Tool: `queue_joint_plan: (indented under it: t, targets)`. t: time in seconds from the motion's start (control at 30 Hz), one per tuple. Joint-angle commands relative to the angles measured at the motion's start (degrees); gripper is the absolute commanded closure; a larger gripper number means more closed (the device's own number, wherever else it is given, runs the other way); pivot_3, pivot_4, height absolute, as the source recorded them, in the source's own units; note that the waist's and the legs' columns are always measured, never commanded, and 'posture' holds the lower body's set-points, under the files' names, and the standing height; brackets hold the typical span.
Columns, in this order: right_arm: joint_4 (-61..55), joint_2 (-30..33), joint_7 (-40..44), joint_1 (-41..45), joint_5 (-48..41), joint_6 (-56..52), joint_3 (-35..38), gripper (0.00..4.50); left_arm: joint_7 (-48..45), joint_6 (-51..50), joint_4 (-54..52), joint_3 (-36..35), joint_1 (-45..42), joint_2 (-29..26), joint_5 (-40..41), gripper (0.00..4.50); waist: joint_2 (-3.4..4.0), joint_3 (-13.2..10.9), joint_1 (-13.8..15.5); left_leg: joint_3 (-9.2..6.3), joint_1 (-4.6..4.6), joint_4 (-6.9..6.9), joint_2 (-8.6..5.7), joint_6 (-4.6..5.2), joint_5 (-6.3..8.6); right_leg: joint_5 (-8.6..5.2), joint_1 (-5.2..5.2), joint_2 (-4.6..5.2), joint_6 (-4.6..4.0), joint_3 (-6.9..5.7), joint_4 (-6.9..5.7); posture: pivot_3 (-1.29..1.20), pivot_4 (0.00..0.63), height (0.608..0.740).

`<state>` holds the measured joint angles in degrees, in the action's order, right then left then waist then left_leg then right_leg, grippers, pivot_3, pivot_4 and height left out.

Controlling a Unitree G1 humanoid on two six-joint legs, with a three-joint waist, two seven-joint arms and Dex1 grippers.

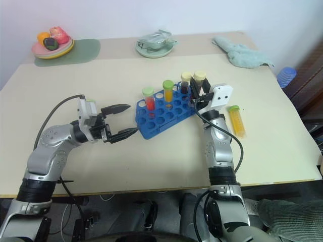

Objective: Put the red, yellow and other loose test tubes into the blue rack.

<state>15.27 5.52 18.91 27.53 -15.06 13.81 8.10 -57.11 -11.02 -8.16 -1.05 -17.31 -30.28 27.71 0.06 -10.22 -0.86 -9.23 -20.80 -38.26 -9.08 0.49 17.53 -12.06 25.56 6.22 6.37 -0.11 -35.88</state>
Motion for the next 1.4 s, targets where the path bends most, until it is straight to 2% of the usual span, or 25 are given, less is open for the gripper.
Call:
queue_joint_plan:
  t: [0.03, 0.4, 1.17, 1.2, 1.27, 1.37, 1.4]
  targets:
    - [0.44, -0.22, 0.24, 1.55, 0.12, 2.44, 0.0, 2.94, 2.04, -2.09, -4.66, 0.66, -0.63, 1.24, 1.49, 0.0, 0.0, 0.0, -0.05, 0.02, 0.02, 0.0, 0.0, 0.0, 0.0, 0.0, 0.0, 0.0, 0.0, 0.01, -0.01, 0.0, 0.15, 0.74]
    - [4.54, 0.18, 0.33, 2.57, 0.09, 4.98, 0.69, 2.94, 4.22, -8.18, -10.1, 1.32, -0.73, 1.69, 3.31, 0.0, 0.0, 0.0, -0.09, 0.29, 0.34, 0.11, 0.09, 0.0, 0.01, 0.0, -0.13, -0.13, 0.0, 0.26, -0.04, 0.0, 0.15, 0.74]
    - [13.46, 0.12, 0.97, 4.58, 0.65, 11.88, 0.68, 2.94, 2.76, -7.7, -9.22, 1.2, -1.51, 0.48, 2.99, 0.0, -0.02, 0.0, -0.04, 1.11, 0.49, 0.12, 0.5, 0.07, 0.07, 0.05, 0.0, -0.56, -0.07, 1.02, -0.07, 0.0, 0.15, 0.74]
    - [13.23, 0.11, 1.14, 4.36, 0.87, 12.57, 0.59, 2.35, 2.76, -7.7, -9.3, 1.16, -1.41, 0.48, 3.02, 0.0, -0.02, 0.0, -0.05, 1.12, 0.49, 0.12, 0.5, 0.07, 0.07, 0.05, 0.0, -0.56, -0.07, 1.02, -0.07, 0.0, 0.15, 0.74]
    - [12.83, 0.05, 0.74, 4.12, 1.64, 13.75, 0.45, 1.62, 2.67, -7.62, -9.3, 1.17, -1.33, 0.47, 2.98, 0.0, -0.02, 0.0, -0.05, 1.12, 0.49, 0.12, 0.51, 0.07, 0.07, 0.05, 0.01, -0.57, -0.07, 1.02, -0.07, 0.0, 0.15, 0.74]
    - [9.47, 1.37, -6.7, 4.05, 10.07, 14.52, -0.63, 0.17, 2.34, -7.2, -8.55, 1.37, -1.54, 0.69, 2.73, 0.0, -0.01, 0.0, -0.12, 1.15, 0.49, 0.13, 0.52, 0.06, 0.07, 0.05, 0.03, -0.59, -0.07, 1.05, -0.09, 0.0, 0.15, 0.74]
    - [7.6, 1.87, -7.52, 3.94, 11.43, 13.46, -1.1, 0.17, 2.25, -7.05, -8.27, 1.44, -1.63, 0.79, 2.64, 0.0, -0.01, 0.0, -0.1, 1.17, 0.49, 0.13, 0.52, 0.06, 0.07, 0.05, 0.07, -0.6, -0.08, 1.07, -0.11, 0.0, 0.15, 0.74]
